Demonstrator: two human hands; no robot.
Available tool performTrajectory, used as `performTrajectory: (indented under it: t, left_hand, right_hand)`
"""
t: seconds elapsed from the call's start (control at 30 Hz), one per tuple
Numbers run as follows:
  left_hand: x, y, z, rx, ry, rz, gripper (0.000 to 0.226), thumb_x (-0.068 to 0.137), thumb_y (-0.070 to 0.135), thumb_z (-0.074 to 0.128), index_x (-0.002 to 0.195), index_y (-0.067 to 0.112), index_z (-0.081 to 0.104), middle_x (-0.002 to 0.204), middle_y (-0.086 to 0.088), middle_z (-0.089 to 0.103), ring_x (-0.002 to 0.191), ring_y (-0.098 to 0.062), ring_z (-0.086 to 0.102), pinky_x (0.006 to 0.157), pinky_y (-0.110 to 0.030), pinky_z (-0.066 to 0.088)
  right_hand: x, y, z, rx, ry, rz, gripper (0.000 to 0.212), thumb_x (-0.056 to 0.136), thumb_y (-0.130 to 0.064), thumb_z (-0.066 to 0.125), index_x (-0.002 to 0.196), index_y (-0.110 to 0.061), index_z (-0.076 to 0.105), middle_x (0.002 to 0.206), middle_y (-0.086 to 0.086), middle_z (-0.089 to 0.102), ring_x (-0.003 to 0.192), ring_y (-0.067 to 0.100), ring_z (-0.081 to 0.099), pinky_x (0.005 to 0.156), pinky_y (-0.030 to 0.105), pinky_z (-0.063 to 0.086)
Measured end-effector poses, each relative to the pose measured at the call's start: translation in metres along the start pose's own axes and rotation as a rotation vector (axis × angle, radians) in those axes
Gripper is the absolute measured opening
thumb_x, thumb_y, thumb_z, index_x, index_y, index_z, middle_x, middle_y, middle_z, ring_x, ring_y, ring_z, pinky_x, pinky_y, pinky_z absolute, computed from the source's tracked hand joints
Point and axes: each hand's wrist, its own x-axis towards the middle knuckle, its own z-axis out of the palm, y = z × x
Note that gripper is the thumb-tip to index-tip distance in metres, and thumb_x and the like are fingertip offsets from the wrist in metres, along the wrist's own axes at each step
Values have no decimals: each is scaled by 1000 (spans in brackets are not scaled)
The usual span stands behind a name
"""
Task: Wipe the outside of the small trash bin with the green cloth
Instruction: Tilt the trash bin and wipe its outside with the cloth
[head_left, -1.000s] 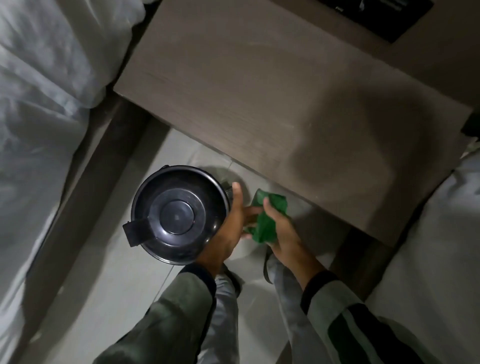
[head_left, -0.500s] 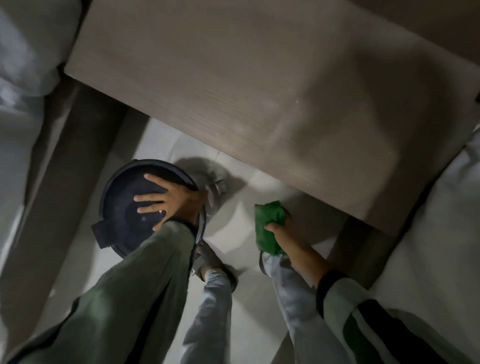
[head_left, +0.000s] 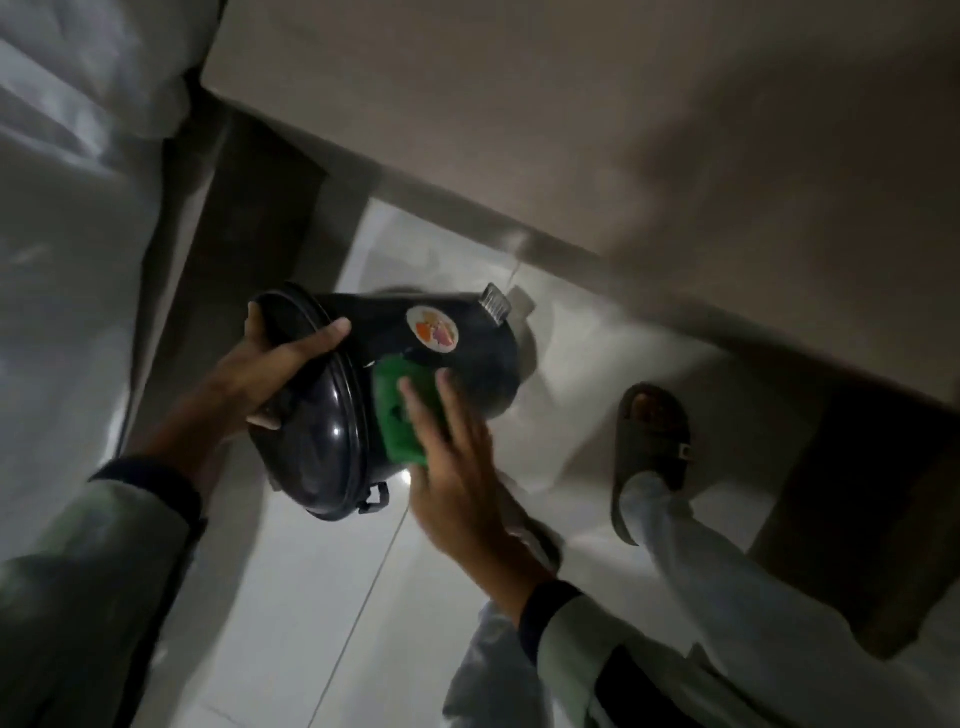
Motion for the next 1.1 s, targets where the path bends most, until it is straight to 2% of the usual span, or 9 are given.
performTrajectory:
  t: [0.2,0.33,0.5,0.57,0.73,0.8,0.93,1.03,1.1]
  left_hand:
    - [39,-24,-45,-13,-93,-45,101,44,88,66,124,28,60,117,-22,65,94,-40,67,63,-41,58]
    - [49,-21,-54,-72,-138,-73,65,67,82,56,102,28,67,110,-26,65,91,-41,67,53,-40,61]
    - [30,-11,-46,-118,-151,-66,84,62,79,61,126,25,59,121,-27,62,99,-44,65,71,-47,57]
    - [25,-13,-35,-139,-130,-82,90,60,76,65,135,28,51,129,-26,57,103,-46,62,70,-48,57]
    - [-3,-26,-18,-228,-110,2,66,62,67,71,123,54,48,128,-7,62,97,-36,66,61,-42,60]
    - [-13,-42,-12,-277,-101,54,71,59,62,73,123,65,45,122,8,66,97,-22,68,55,-36,60]
    - [-25,-67,1,-336,-122,189,103,59,48,78,142,65,19,121,25,62,99,-2,66,57,-32,62]
    - [-26,-75,8,-300,-145,254,114,60,40,83,146,62,10,128,29,57,109,5,60,90,-36,57]
    - [-31,-76,12,-201,-156,261,130,60,46,87,150,51,-5,154,14,37,131,-5,46,107,-38,42]
  right_hand:
    - [36,25,89,31,181,-49,62,85,-15,49,144,-30,41,161,15,24,151,35,13,117,59,25]
    - [86,70,81,183,379,497,61,87,-4,49,146,-14,38,159,23,21,148,43,17,120,57,23]
    - [81,31,68,680,476,1022,58,99,-5,41,152,-21,23,158,17,27,143,37,33,118,52,31]
    - [48,-12,81,681,395,951,61,96,-1,42,150,-23,27,158,16,27,142,36,34,117,51,33]
    - [31,-17,64,353,147,282,63,77,-2,50,137,-21,53,162,14,17,149,38,7,122,50,11]
    - [48,18,49,258,113,333,60,84,7,50,139,-15,50,161,16,18,150,39,9,123,53,17]
    - [70,70,20,367,267,845,53,98,1,39,148,-16,35,158,18,25,143,38,31,118,47,34]
    - [52,50,17,342,226,737,47,101,-9,42,147,-18,37,157,17,30,135,29,41,109,28,46]
    - [28,20,15,252,87,513,49,98,-8,48,144,-24,42,161,12,20,146,30,23,120,40,31]
